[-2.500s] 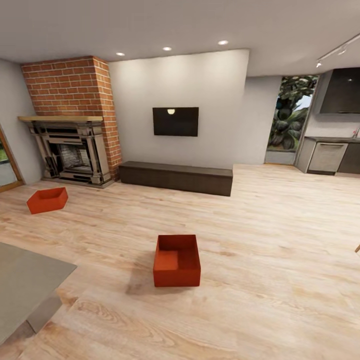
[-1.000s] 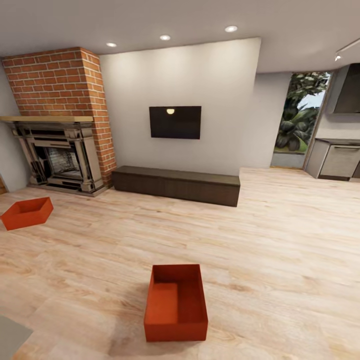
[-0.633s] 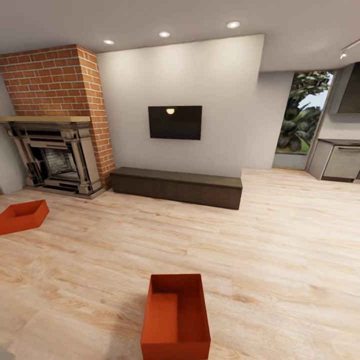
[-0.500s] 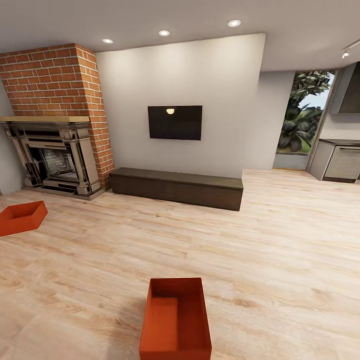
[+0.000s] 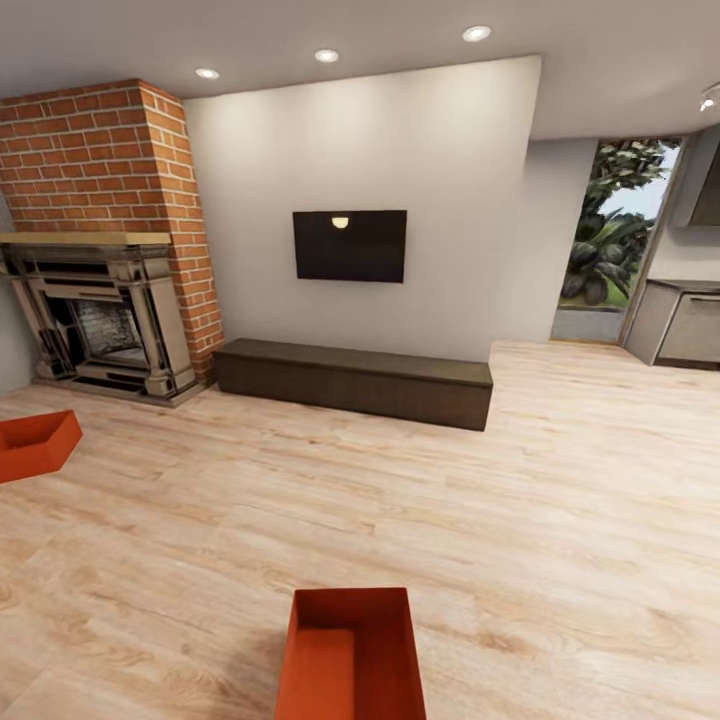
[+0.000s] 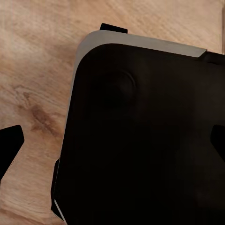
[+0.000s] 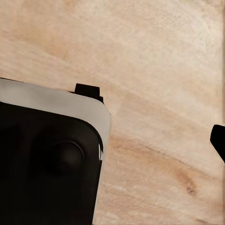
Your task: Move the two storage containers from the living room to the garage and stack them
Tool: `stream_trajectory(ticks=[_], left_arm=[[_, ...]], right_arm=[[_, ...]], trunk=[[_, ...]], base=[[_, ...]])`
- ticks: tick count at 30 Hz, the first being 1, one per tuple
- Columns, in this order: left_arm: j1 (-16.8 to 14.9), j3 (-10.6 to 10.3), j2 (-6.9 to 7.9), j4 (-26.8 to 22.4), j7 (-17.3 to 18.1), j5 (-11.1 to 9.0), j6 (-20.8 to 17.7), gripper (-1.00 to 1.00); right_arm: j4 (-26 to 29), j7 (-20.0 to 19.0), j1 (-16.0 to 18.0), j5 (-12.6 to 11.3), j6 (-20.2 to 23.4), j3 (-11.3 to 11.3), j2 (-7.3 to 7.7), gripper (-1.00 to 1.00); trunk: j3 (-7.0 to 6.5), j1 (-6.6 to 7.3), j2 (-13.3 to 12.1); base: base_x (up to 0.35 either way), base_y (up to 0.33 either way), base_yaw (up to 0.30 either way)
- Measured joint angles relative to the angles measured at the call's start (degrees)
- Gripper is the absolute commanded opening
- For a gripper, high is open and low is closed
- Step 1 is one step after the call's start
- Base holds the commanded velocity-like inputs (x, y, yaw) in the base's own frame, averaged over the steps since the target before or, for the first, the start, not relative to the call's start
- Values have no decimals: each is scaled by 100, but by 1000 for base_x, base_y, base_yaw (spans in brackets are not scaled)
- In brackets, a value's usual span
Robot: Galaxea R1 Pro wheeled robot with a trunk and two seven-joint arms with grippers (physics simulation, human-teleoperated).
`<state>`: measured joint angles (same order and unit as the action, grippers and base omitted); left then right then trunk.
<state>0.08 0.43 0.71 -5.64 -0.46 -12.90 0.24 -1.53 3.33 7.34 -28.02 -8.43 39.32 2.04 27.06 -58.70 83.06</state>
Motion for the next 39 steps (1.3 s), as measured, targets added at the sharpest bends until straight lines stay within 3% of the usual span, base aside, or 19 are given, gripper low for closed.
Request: stream_trajectory(ticks=[9, 31, 39], left_arm=[[0, 1, 0, -21, 1, 6, 5, 100], [0, 19, 0, -88, -2, -4, 8, 100], [0, 14, 0, -81, -2, 5, 8, 100]], right_arm=[[-1, -1, 0, 0, -2, 0, 0, 100], [-4, 16, 0, 8, -44, -9, 5, 100], [-2, 19, 0, 8, -36, -2, 16, 100]], trunk=[[0, -2, 0], [0, -4, 0], [0, -3, -1]], base=[[267, 0, 0], [8, 0, 1], [0, 0, 134]])
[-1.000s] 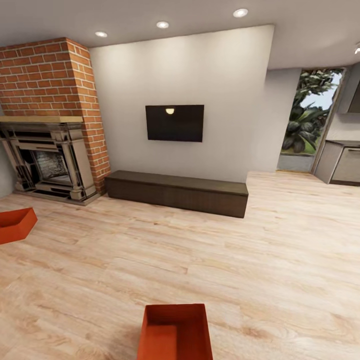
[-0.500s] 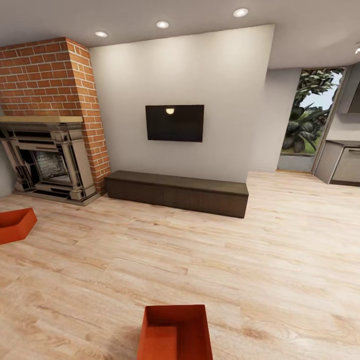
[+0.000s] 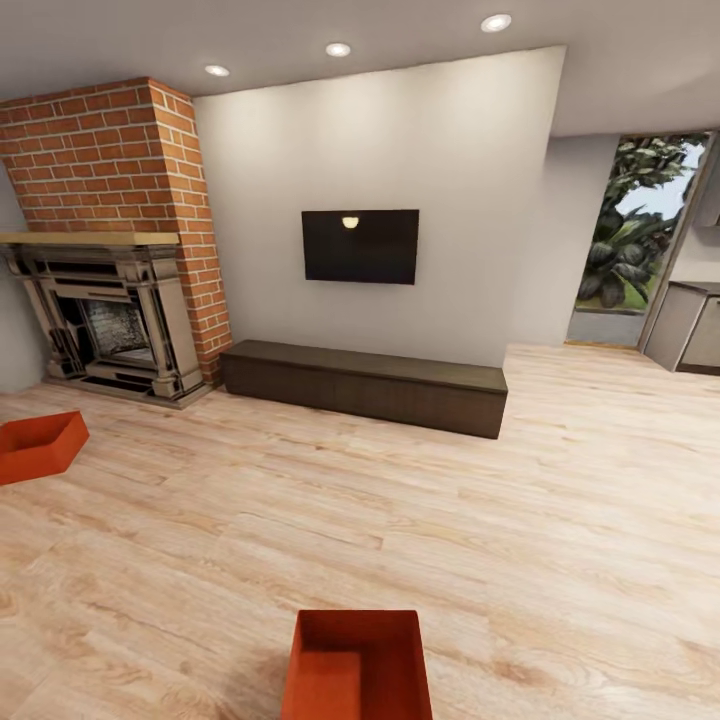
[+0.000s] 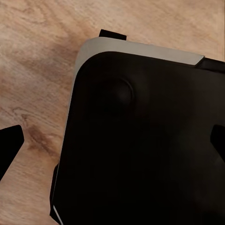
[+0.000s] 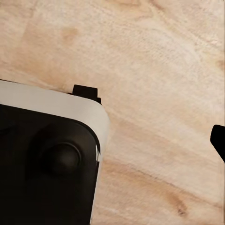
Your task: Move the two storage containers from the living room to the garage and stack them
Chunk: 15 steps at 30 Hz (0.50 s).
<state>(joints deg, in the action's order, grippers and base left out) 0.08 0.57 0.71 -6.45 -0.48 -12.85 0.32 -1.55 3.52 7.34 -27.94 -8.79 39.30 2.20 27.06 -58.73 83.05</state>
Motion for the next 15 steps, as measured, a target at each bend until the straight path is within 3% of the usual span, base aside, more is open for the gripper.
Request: stream_trajectory(ticks=[7, 15], left_arm=[[0, -6, 0, 1, 0, 2, 0, 100], [0, -6, 0, -2, 0, 3, 0, 100]], right_arm=[[-1, -1, 0, 0, -8, -5, -6, 100], [0, -2, 0, 0, -8, -14, -6, 100]], trunk=[[0, 0, 0], [0, 0, 1]], base=[[0, -14, 9], [0, -134, 1]])
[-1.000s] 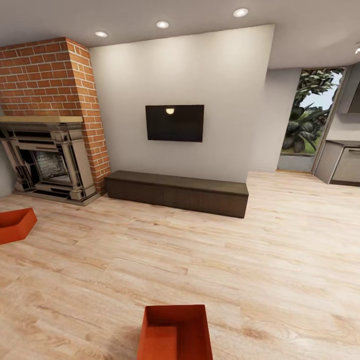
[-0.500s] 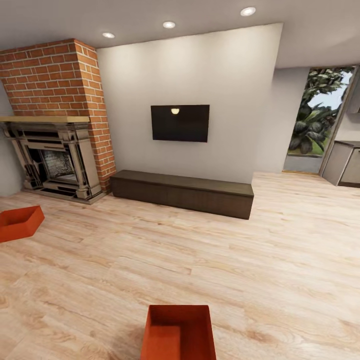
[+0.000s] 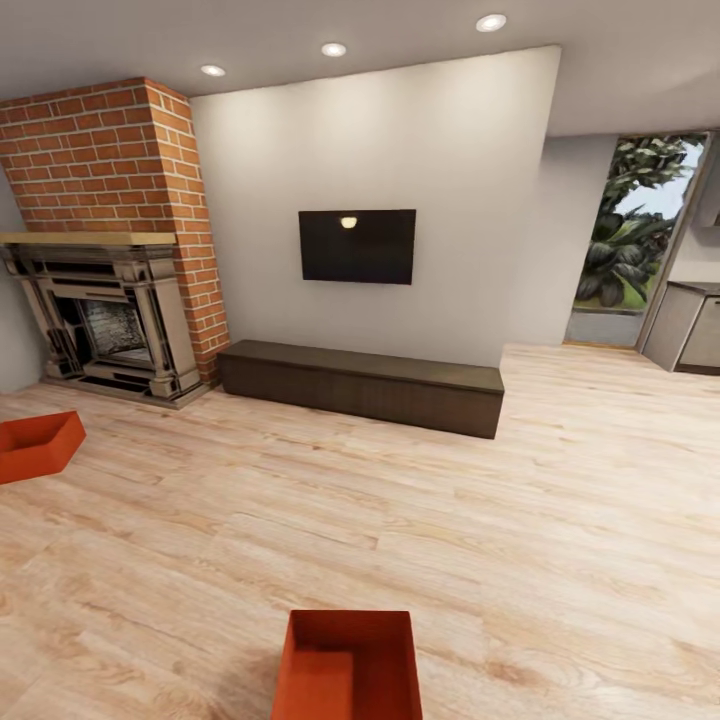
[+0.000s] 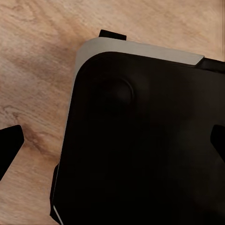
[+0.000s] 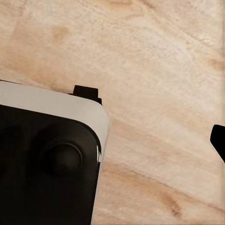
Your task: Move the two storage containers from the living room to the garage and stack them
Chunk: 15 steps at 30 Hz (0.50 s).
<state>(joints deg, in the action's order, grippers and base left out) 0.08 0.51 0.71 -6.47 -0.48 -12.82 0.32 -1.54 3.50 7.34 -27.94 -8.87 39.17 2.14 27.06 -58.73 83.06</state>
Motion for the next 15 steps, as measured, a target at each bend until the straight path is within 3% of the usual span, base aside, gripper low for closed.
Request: stream_trajectory(ticks=[10, 15], left_arm=[[0, -1, 2, 0, 0, -2, 0, 100], [0, 2, 1, 6, 0, -5, 0, 100]], right_arm=[[-3, 0, 0, 0, 0, -1, 0, 100], [0, -1, 0, 0, 2, -1, 0, 100]], trunk=[[0, 0, 0], [0, 0, 0]], base=[[0, -7, 0], [0, 108, 0]])
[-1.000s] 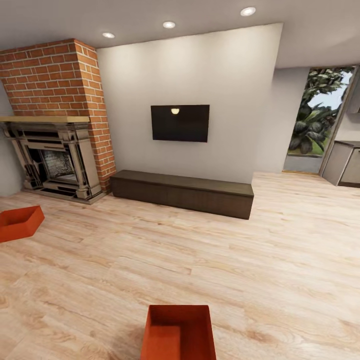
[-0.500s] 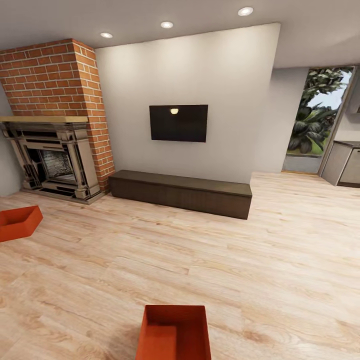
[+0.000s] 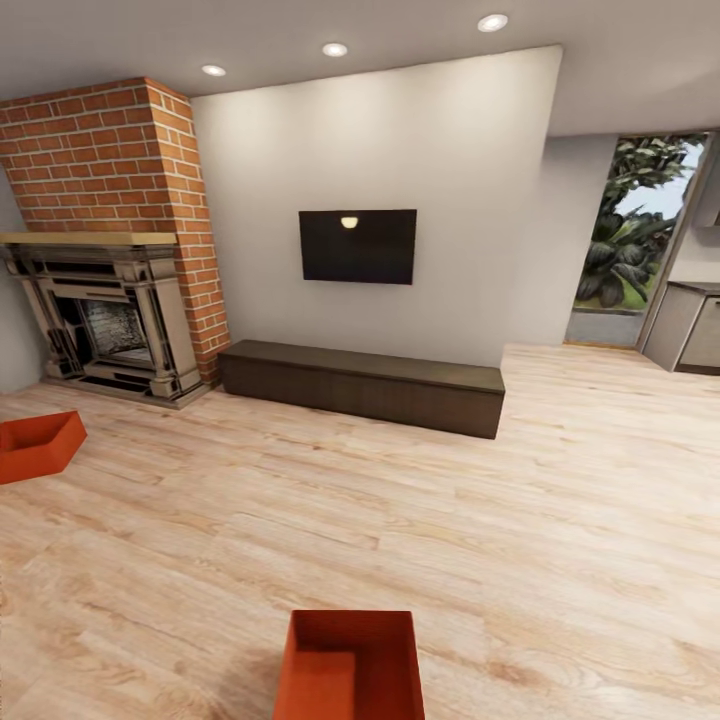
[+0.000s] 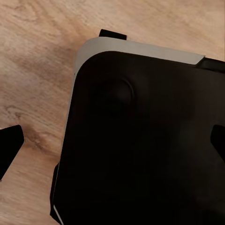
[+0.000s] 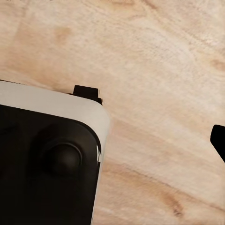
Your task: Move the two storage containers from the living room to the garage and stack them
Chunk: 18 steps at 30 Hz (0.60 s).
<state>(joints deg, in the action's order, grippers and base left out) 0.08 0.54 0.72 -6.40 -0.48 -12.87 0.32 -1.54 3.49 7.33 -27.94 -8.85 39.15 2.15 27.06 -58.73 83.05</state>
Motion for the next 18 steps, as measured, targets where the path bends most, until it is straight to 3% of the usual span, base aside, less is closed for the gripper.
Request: stream_trajectory(ticks=[6, 18], left_arm=[[0, 4, -1, -2, 0, -3, 0, 100], [0, -2, 2, -3, 0, 2, 0, 100]], right_arm=[[1, 0, 0, 0, -1, 0, 0, 100], [0, 1, 0, 0, -1, 16, 8, 100]], trunk=[[0, 0, 0], [0, 0, 0]], base=[[0, 102, 0], [0, 9, 0]])
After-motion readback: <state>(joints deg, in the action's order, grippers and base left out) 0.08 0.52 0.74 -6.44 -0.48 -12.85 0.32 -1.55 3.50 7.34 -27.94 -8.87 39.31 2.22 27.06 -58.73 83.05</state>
